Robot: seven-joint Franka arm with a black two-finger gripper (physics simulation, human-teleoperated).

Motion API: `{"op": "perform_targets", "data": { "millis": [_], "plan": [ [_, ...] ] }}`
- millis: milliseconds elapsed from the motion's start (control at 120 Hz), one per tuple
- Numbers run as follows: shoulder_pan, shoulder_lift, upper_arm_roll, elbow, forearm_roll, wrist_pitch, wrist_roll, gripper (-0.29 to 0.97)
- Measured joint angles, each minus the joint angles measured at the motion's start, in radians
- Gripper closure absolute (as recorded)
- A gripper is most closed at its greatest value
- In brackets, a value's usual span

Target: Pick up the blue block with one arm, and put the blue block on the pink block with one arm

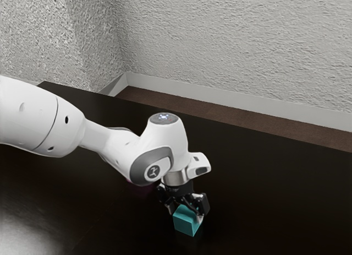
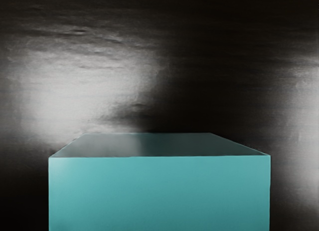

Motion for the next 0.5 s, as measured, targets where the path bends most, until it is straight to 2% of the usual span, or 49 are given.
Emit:
{"op": "perform_targets", "data": {
  "millis": [500],
  "plan": [
    [0.021, 0.056, 0.007, 0.025, -0.001, 0.006, 0.055, 0.0]
  ]
}}
